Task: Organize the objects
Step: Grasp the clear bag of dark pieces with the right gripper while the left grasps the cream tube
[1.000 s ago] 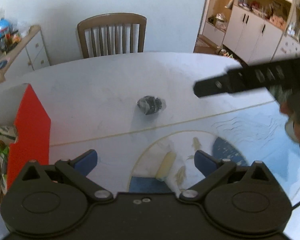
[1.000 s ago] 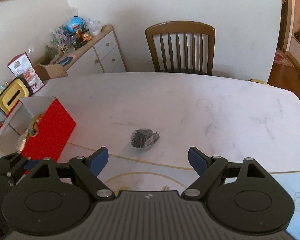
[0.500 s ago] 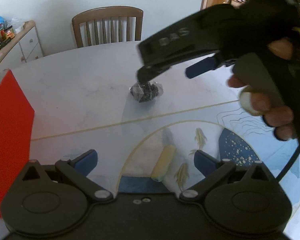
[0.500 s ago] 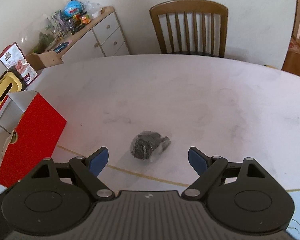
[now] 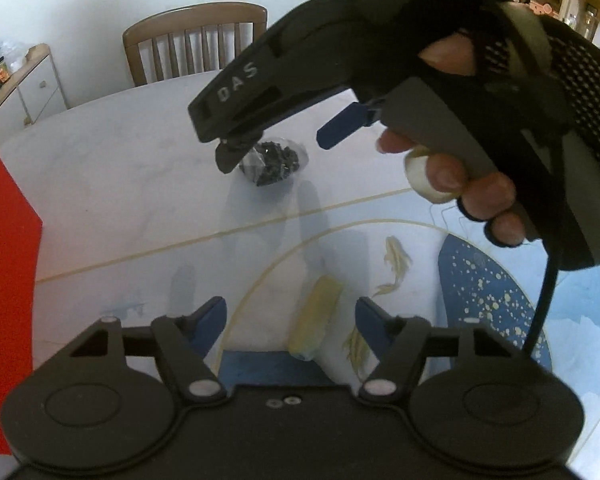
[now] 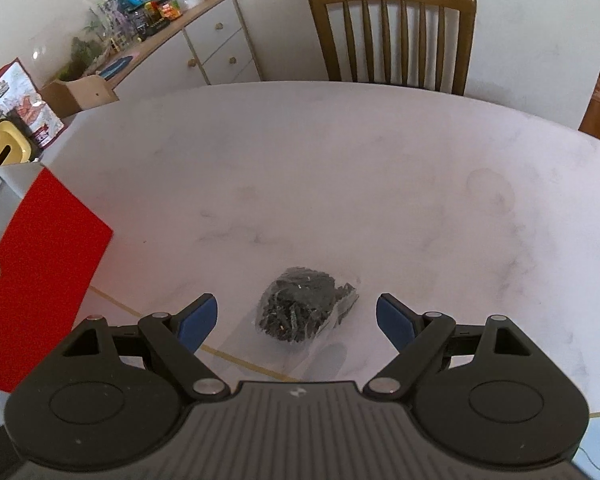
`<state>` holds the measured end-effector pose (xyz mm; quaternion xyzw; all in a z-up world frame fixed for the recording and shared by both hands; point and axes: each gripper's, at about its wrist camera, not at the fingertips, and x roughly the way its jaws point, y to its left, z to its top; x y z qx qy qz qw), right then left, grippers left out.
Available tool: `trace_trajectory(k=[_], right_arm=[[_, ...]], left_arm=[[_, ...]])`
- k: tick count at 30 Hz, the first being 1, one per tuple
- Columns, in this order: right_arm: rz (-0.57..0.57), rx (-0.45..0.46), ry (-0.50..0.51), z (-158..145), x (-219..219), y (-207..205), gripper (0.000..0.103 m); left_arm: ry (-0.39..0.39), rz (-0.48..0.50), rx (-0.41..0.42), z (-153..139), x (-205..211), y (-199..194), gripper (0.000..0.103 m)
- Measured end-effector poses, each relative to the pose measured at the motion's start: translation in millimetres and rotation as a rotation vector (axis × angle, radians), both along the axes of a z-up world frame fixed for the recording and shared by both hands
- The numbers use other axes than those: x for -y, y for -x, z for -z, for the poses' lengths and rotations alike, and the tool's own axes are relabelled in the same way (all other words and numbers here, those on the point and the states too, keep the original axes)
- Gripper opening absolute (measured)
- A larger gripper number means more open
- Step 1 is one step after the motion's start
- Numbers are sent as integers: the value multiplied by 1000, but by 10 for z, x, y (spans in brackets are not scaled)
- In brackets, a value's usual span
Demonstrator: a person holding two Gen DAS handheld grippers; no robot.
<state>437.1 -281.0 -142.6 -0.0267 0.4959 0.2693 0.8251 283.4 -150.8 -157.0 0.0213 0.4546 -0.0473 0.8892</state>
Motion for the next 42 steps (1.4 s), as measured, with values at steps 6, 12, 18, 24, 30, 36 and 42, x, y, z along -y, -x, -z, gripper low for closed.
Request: trace_trajectory(k=[6, 12, 18, 24, 30, 36, 42], right_arm=[[7, 2, 5, 43, -36, -15, 81], [15, -5, 6, 67, -42, -30, 65], [30, -18, -1, 94, -8, -12, 49], [31, -17, -3, 74, 30, 49, 36], [29, -6, -5, -3, 96, 163, 33], [4, 34, -27, -219, 140, 397, 33], [-41, 79, -43, -538, 143, 665, 33]], left_arm=[[-18, 25, -9, 36, 58, -8, 43], [-32, 31, 2, 25, 88, 7, 36], [-30, 38, 10, -15, 117, 33, 22], [-10, 14, 7, -26, 104, 41, 14], [33, -18, 12, -102, 50, 73, 13], [57, -53, 45, -339, -46, 169, 13], [95, -119, 56, -614, -265, 308, 13]])
